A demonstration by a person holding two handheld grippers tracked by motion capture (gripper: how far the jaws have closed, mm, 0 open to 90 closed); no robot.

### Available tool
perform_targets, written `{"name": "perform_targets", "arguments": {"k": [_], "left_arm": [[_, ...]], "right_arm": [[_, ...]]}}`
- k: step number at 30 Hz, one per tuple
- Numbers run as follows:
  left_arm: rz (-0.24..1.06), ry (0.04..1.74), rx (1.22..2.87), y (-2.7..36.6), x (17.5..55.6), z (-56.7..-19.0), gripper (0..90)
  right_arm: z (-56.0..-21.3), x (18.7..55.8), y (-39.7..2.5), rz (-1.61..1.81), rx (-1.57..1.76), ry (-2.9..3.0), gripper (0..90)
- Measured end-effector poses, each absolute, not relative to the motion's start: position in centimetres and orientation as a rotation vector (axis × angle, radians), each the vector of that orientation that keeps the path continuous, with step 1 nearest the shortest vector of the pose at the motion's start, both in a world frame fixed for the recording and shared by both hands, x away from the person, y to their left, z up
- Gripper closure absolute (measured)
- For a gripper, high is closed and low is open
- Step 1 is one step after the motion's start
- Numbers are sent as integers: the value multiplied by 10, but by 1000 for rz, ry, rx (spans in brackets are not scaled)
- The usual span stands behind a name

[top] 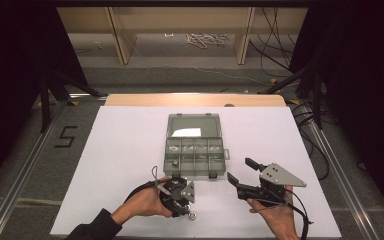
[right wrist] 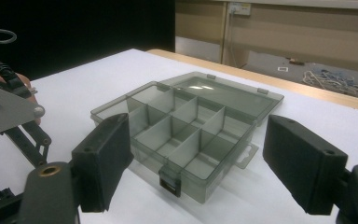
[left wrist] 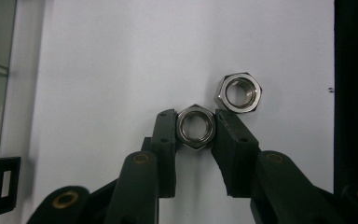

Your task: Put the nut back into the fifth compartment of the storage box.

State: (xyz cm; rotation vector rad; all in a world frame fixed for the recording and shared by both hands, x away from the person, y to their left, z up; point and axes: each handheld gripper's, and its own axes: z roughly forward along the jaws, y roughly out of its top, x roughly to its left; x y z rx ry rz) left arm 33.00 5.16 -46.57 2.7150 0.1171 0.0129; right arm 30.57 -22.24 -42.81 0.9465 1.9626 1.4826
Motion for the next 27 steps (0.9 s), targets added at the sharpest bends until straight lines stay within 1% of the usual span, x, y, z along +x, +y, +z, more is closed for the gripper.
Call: {"name": "perform_targets", "arguments": {"k": [7,15,16,21,26,27], "left_arm": [[32,126,2708,52,329,-459,700],[104,145,2688,63,336,-439,700],[111,173,2667,64,336,-437,700],[154,199,2663,73,344,-425,700],[185,255,2640,80,349,-420,700],[192,240,2661,82,352,-419,700]], "right_arm": [[-428,306,-223,1486,942,1960,241],[-428,306,-223,1490,942,1956,241],[-428,306,-223,1485,945,1959,240],[-428,306,-223,1484,944,1959,240],[-428,306,-223,1482,942,1959,240],[-428,306,-223,1483,940,1958,240]]}}
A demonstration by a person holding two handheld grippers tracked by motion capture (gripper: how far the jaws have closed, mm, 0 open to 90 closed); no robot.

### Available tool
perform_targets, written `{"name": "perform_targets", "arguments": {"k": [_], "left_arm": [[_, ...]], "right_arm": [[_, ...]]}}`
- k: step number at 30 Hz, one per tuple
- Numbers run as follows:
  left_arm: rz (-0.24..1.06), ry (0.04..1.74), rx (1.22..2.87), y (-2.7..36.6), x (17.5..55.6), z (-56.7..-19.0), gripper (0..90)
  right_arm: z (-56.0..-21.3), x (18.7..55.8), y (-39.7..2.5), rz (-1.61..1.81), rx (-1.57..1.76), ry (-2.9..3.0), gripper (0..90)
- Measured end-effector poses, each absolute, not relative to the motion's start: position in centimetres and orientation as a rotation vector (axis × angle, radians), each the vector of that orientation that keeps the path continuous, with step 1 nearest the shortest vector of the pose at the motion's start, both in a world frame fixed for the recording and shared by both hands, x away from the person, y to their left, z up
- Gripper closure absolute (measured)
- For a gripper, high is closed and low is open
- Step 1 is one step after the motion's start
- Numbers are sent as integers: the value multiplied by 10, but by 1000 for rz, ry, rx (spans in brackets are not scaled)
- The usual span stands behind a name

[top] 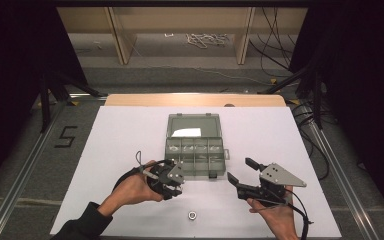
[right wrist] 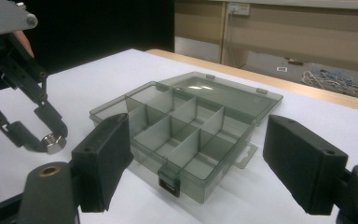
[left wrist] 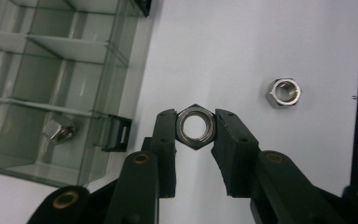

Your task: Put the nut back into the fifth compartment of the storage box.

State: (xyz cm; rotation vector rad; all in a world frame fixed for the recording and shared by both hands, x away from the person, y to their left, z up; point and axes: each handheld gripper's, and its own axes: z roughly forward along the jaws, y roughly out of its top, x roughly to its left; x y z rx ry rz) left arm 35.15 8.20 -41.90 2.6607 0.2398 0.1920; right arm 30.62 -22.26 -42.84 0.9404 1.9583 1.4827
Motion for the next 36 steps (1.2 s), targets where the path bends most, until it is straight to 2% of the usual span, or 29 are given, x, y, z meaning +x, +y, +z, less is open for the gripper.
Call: {"name": "perform_targets", "arguments": {"k": [16,36], "left_arm": [[276,444,2591,106,386,-399,700],[274,490,2628,100,424,-409,700]], "right_arm": [[-428,305,-221,1497,968,1968,240],[-427,304,-223,1476,967,1976,240]]}}
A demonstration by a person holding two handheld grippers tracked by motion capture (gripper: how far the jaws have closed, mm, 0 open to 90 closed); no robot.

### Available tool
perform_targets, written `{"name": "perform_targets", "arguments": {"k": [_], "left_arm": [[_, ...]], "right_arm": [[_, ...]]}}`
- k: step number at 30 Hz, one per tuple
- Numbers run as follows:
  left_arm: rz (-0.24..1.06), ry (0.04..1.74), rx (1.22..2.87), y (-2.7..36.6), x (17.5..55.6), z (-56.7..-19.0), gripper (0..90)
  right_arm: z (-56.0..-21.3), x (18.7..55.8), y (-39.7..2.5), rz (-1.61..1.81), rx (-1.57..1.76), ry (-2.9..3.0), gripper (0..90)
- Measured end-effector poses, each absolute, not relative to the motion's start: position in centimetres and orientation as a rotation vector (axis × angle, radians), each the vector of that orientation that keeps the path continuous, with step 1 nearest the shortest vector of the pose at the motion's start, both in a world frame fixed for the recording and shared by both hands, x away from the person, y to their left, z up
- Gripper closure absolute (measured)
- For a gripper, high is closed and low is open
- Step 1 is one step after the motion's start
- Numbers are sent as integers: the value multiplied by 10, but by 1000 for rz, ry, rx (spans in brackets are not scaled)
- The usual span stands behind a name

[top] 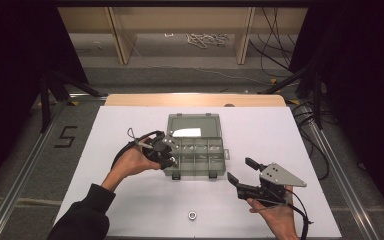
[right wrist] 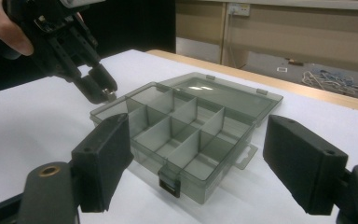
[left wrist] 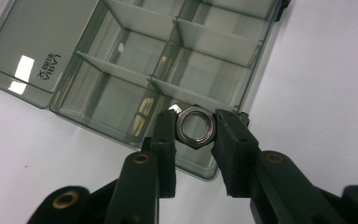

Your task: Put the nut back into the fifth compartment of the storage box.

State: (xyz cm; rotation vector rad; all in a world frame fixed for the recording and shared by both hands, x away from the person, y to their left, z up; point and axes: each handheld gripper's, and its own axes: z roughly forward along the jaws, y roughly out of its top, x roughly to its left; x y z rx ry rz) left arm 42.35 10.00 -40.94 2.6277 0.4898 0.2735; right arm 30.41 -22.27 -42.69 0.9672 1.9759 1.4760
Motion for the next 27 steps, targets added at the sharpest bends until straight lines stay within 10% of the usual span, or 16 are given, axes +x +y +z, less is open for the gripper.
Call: {"name": "perform_targets", "arguments": {"k": [27], "left_arm": [[291,494,2706,90,431,-427,700]], "right_arm": [[-426,304,-223,1469,969,1984,240]]}}
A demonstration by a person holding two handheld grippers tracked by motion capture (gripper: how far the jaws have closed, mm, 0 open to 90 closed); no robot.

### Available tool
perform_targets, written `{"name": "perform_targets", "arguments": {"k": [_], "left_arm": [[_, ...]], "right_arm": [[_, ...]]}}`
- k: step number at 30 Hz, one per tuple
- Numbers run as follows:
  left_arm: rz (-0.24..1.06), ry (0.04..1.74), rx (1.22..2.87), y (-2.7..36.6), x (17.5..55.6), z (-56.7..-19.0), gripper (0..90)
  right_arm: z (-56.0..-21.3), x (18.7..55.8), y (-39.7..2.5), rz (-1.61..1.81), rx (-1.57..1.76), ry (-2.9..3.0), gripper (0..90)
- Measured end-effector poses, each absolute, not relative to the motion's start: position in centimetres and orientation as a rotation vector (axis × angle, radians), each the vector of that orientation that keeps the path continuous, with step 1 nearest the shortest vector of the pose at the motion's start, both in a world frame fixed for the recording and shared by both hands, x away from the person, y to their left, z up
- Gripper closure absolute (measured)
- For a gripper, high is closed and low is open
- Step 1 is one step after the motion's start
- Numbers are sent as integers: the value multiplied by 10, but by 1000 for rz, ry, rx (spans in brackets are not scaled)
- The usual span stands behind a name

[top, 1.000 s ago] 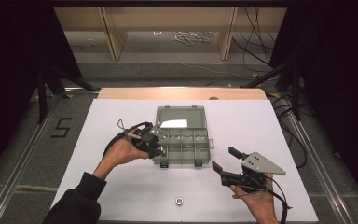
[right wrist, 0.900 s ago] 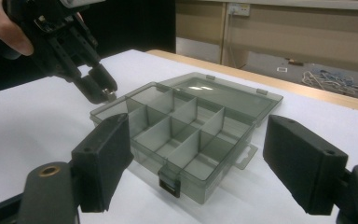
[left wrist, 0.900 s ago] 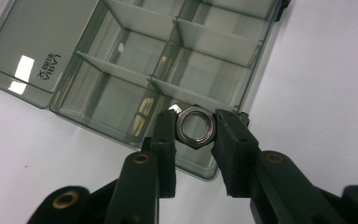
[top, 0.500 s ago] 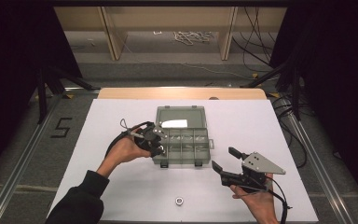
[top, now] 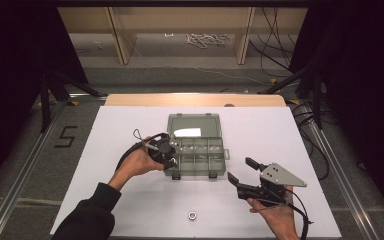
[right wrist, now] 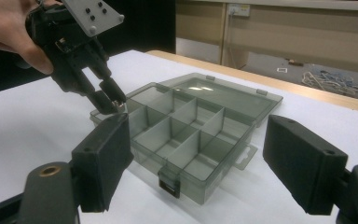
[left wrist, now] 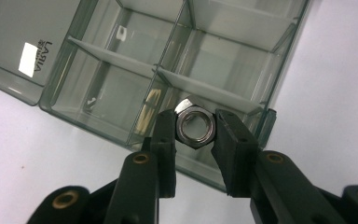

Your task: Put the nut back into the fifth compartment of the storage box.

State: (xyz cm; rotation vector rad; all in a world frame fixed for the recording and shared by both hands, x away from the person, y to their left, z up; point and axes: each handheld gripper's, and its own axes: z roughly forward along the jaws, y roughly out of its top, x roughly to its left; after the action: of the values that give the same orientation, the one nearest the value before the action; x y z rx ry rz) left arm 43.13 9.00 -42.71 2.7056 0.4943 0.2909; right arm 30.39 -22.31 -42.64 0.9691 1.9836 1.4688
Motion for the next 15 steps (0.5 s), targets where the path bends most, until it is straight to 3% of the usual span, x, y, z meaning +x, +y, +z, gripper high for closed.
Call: {"name": "perform_targets", "arguments": {"k": [15], "left_arm": [[269,514,2710,91,433,-434,698]], "right_arm": [[-427,304,-222,1475,969,1976,241]]}}
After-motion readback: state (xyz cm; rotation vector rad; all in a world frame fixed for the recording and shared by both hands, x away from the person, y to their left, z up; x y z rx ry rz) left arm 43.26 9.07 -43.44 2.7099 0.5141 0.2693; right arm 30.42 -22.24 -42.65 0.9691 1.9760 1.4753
